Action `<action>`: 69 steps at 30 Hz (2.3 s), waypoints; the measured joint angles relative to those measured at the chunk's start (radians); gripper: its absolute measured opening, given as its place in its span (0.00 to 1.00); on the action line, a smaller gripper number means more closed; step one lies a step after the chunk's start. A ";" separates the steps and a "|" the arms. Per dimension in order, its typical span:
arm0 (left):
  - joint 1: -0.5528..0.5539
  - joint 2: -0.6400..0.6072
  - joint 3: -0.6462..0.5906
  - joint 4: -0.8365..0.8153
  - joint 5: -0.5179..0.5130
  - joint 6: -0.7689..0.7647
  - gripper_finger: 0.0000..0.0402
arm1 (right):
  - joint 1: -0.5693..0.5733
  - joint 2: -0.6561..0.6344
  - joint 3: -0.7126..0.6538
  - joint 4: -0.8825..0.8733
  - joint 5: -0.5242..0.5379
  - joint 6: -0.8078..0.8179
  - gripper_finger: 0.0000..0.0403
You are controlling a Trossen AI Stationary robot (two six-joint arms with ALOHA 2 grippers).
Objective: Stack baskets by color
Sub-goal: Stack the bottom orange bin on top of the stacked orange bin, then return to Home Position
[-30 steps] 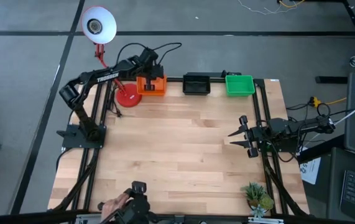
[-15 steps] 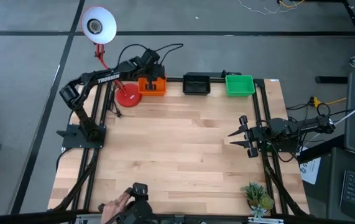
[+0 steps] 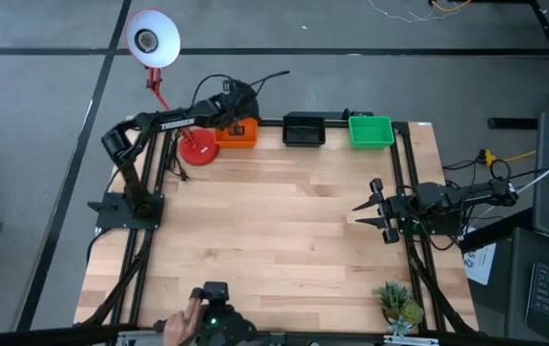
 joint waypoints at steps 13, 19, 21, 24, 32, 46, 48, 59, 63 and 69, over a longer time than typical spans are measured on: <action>-0.005 0.125 -0.002 0.126 -0.108 0.020 0.20 | 0.000 0.000 0.000 0.000 0.000 0.000 0.36; -0.061 0.063 -0.002 0.119 -0.166 0.022 0.20 | 0.000 0.000 0.000 0.000 0.000 0.000 0.36; -0.111 0.027 -0.002 0.108 -0.169 -0.023 0.20 | 0.000 0.000 0.000 0.000 0.000 0.000 0.36; -0.187 -0.049 -0.002 0.048 -0.173 -0.146 0.20 | 0.000 0.000 0.000 0.000 0.000 0.000 0.36; -0.404 -0.310 -0.001 -0.362 -0.020 -0.662 0.20 | 0.000 0.000 0.000 0.000 0.000 0.000 0.36; -0.718 -0.613 -0.360 -0.274 0.058 -1.110 0.20 | 0.000 0.000 0.000 0.000 0.000 0.000 0.36; -0.746 -0.633 -0.444 -0.144 0.055 -1.110 0.20 | 0.000 0.000 0.000 0.000 0.000 0.000 0.36; -0.786 -0.848 -0.866 0.342 0.063 -0.986 0.20 | 0.000 0.000 0.000 -0.001 0.000 0.000 0.36; -0.821 -1.050 -1.046 0.392 0.061 -0.959 0.20 | 0.000 -0.001 0.000 -0.001 0.000 0.000 0.36; -0.915 -1.352 -1.189 0.386 0.062 -0.891 0.19 | 0.000 0.000 0.000 -0.001 0.000 0.000 0.36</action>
